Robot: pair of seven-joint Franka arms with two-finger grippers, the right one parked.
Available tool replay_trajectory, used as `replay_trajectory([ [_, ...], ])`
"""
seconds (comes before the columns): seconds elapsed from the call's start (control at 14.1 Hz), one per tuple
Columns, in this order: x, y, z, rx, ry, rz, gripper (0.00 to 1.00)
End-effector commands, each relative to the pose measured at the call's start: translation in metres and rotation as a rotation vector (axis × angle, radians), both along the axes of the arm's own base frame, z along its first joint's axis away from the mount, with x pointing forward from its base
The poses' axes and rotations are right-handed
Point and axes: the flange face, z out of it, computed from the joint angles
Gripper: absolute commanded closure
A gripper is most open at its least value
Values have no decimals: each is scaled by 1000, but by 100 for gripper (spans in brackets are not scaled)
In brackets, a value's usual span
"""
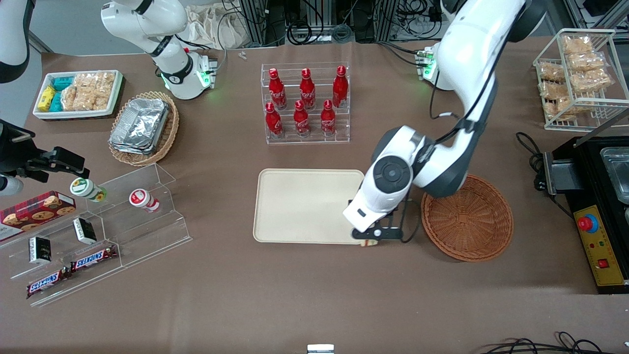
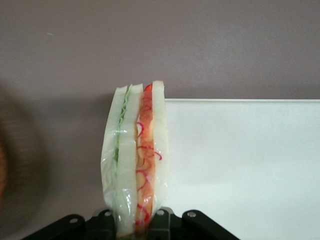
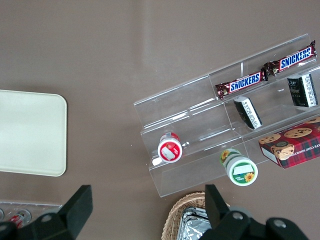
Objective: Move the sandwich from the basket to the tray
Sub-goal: 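Lift the sandwich out of the basket and carry it to the cream tray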
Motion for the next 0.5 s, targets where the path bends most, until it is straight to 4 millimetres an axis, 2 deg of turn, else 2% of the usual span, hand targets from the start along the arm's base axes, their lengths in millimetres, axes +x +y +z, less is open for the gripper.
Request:
replay_trajectory([
  [0.0, 2, -20, -24, -27, -9, 1, 96],
  [0.14, -3, -27, -36, -28, 12, -4, 96],
  [0.42, -13, -30, -46, -82, 88, 44, 94],
])
